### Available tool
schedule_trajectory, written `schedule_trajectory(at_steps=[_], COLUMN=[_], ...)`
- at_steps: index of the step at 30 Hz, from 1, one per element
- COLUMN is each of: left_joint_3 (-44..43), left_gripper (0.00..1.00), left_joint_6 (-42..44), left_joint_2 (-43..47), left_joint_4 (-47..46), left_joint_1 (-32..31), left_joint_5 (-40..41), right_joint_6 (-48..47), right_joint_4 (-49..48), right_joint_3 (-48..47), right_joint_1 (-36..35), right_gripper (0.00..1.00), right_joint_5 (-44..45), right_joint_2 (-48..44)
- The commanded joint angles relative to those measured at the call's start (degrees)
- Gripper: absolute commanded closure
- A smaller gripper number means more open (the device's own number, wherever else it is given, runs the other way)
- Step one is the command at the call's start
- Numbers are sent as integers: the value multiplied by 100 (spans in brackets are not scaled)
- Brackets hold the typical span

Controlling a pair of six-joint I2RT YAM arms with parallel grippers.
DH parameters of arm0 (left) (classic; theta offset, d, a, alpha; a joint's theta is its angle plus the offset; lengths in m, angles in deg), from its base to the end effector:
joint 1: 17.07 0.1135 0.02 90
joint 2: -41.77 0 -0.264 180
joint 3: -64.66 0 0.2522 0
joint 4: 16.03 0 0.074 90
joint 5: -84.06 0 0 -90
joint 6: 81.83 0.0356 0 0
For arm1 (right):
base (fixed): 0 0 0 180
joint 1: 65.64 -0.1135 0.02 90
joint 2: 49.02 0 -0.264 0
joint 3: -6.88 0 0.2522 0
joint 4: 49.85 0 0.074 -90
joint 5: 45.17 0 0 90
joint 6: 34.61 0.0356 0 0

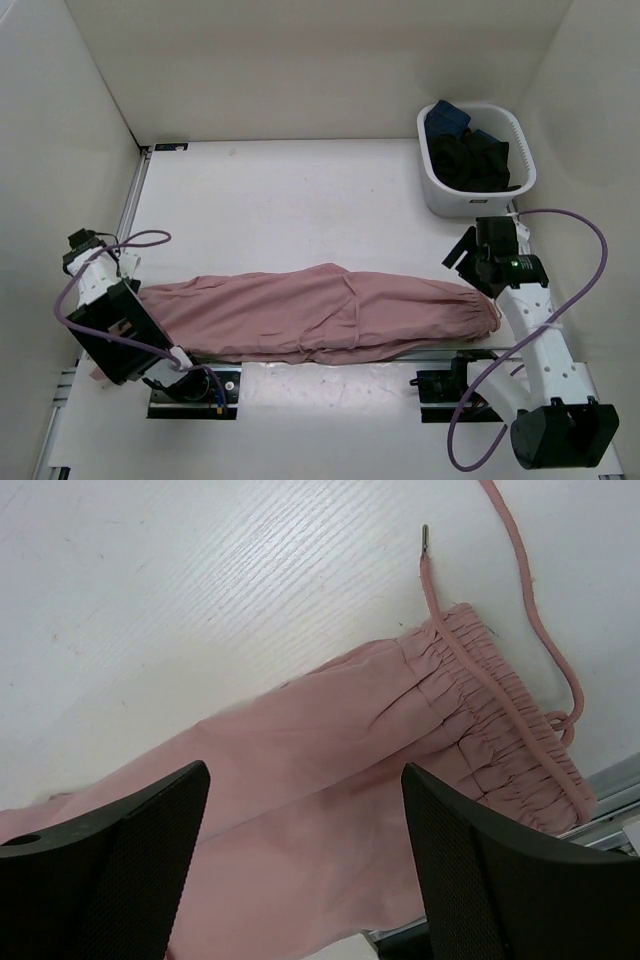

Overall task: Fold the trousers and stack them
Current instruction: Fold the trousers

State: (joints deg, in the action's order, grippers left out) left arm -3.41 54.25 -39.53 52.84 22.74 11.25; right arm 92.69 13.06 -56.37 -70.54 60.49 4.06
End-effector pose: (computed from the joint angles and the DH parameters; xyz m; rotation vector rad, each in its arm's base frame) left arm 0.1779 0.1620 0.2098 -0.1328 -2.9981 -0.4732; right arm 0.1754 0.0054 0.2829 0.7898 2.3129 -0.0169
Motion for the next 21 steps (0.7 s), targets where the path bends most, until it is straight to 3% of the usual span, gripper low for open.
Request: schedule_trajectory(at_steps=[1,6,10,17,20,21], left_joint_3=[261,465,-53,279,341,394], left_gripper=[25,21,16,16,31,44], left_joint_6=[128,-55,-486,-372,-311,-311], left_joint_2=[439,-261,-633,-1177,-1380,-1380], left_joint_4=[-140,-1325,-1328,-1441,-1442,-1442], left_joint_1=[27,27,-34,-316,-316,-316], left_joint_5=[82,531,207,222,451,452], right_joint_6=[-56,14,14,14,14,14], right_joint_4=[-343,-546,-617,-564,-564,-564], right_joint_3=[299,590,643,941,1003,1003], right_joint_1=[-19,-72,-195,-195,-195,-195], right_gripper=[18,22,22,25,26,27], right_joint_5=[-159,-555,-555,-485,-485,-485], right_joint_2=[-184,150,89,-87,-139,-140])
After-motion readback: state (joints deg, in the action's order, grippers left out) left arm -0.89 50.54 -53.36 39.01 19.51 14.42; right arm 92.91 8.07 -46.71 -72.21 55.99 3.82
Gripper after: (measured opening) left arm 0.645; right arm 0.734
